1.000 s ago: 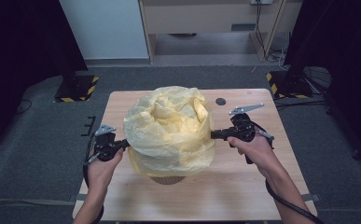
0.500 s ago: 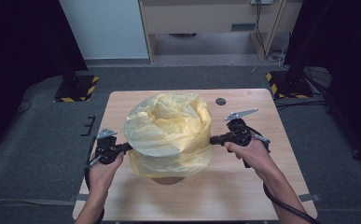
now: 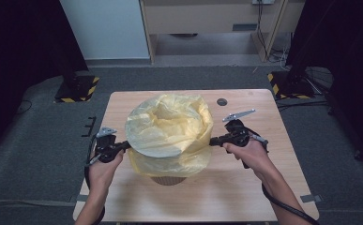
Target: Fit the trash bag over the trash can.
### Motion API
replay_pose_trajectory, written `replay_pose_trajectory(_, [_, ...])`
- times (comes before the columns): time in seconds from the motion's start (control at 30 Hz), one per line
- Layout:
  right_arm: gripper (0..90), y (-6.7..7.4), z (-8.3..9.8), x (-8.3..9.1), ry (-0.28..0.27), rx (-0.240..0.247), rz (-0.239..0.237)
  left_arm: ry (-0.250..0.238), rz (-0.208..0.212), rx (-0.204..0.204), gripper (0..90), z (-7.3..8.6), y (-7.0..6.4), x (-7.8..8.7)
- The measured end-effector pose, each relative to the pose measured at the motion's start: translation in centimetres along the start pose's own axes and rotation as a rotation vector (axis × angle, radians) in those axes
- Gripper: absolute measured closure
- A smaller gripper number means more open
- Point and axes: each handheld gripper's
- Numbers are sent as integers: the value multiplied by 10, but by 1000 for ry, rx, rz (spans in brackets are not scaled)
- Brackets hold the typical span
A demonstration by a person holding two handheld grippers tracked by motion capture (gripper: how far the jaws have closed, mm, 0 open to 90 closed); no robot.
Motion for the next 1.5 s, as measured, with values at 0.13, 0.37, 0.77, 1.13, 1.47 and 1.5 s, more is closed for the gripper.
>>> replay_pose_trajectory(0.13, [900,1,7,2,1,2,-5,-11,7,2,900,2,0,2])
replay_pose_trajectory(0.37, [900,-3,10,5,-6,-9,-3,-6,4,-4,900,0,-3,0])
replay_pose_trajectory(0.77, [900,-1,18,-11,44,11,1,-45,23,17,900,-1,-2,10])
replay_pose_trajectory(1.13, [900,-5,22,-13,76,19,19,-62,38,22,861,-1,-2,14])
replay_pose_trajectory(1.47, [900,-13,18,-18,104,22,101,-75,47,22,855,0,-3,15])
replay_pose_trajectory(1.5, [900,-14,18,-19,104,22,103,-75,46,22,855,0,-3,15])
Point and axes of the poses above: each handheld gripper's, and its own axes: x roughly backward along the jaws, z roughly out of its underside, y roughly to its left, and after that the axes turned 9 degrees about -z, right-handed
